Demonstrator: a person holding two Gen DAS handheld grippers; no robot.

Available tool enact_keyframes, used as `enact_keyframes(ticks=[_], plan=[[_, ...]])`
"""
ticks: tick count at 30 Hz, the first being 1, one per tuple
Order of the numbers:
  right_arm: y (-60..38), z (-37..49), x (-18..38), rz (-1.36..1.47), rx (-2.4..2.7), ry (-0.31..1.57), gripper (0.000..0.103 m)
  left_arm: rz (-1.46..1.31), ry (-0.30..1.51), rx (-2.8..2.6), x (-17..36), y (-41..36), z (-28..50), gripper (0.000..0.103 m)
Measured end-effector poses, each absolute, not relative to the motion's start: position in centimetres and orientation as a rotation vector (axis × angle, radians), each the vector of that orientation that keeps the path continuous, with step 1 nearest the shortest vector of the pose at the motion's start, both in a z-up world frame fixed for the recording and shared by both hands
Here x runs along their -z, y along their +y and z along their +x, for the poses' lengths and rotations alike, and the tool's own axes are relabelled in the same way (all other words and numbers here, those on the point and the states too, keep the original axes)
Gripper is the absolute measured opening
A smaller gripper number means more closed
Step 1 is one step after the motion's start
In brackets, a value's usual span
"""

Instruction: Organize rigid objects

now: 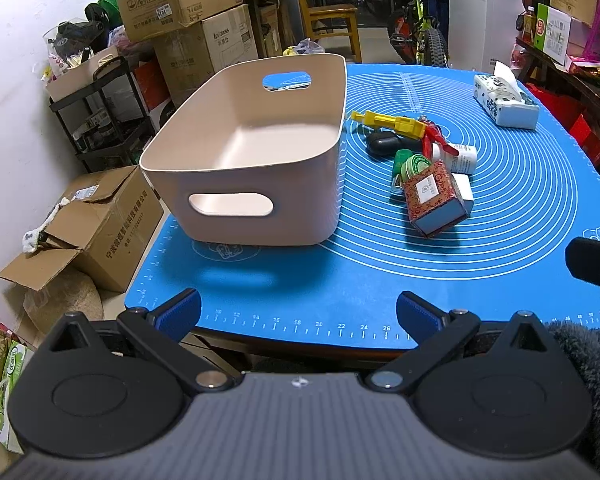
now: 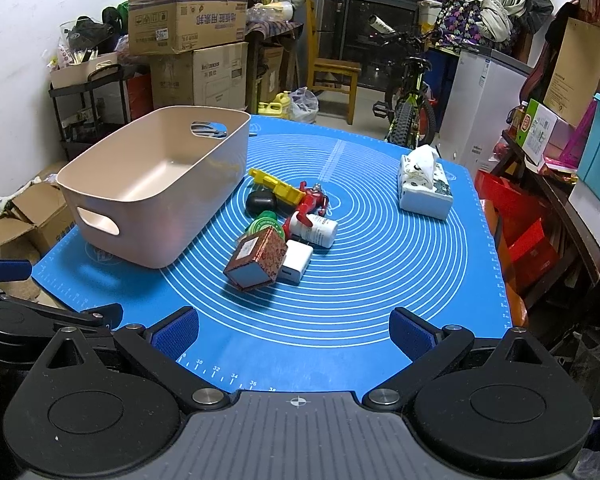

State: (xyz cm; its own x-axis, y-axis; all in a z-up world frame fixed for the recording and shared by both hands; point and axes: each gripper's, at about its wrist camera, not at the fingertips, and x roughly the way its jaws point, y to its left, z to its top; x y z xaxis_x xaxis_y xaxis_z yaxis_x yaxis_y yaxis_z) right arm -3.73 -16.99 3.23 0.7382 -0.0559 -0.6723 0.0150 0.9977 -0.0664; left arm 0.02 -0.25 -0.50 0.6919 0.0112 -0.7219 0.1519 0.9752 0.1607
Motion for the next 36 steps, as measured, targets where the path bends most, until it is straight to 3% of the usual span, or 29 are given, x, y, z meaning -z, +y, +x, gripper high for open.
enact_keyframes(ticks=[15,36], plan=[[-17.0,-3.3,-4.4,-0.057,0.031,0.716,0.101,0.216,0.755,0.041,-1.4,1.2,0.7,0.103],[-16.7,5.1,-4.9,0.011,0.009,0.709,0.101,0.112,0.818,0.033,-6.4,6.0,11.3,0.103]])
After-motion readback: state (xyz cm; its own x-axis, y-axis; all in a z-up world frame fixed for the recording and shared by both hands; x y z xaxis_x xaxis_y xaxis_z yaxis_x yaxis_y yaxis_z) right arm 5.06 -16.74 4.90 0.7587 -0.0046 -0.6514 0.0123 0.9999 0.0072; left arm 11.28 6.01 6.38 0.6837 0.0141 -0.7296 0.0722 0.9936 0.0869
